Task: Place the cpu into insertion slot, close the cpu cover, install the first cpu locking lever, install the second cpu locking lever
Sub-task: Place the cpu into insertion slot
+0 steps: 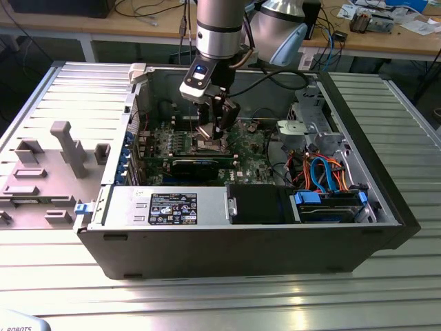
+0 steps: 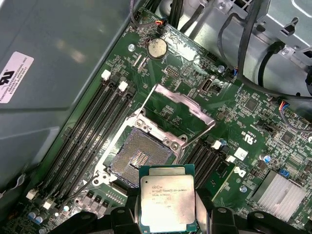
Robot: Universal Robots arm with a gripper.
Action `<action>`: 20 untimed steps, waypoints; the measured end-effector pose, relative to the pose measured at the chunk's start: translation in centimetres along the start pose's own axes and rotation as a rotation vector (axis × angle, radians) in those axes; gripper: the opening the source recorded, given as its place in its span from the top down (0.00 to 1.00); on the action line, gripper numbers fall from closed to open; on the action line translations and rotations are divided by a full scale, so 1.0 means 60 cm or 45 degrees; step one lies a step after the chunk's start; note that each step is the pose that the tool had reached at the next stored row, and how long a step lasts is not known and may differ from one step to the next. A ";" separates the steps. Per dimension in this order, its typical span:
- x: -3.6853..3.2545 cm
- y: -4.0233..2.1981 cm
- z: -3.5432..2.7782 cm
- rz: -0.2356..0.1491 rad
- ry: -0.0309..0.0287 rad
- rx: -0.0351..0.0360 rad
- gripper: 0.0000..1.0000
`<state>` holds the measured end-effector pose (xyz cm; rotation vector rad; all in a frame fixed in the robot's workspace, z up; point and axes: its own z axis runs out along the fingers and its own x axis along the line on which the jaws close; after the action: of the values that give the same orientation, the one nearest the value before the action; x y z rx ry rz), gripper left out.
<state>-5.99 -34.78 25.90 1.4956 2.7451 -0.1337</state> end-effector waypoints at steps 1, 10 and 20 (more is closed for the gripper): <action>0.000 0.000 0.000 0.001 0.0000 0.0001 0.45; 0.000 0.000 0.000 0.014 0.0008 0.0008 0.45; 0.000 0.000 0.000 0.034 0.0018 0.0021 0.45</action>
<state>-5.99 -34.78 25.88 1.5324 2.7257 -0.1346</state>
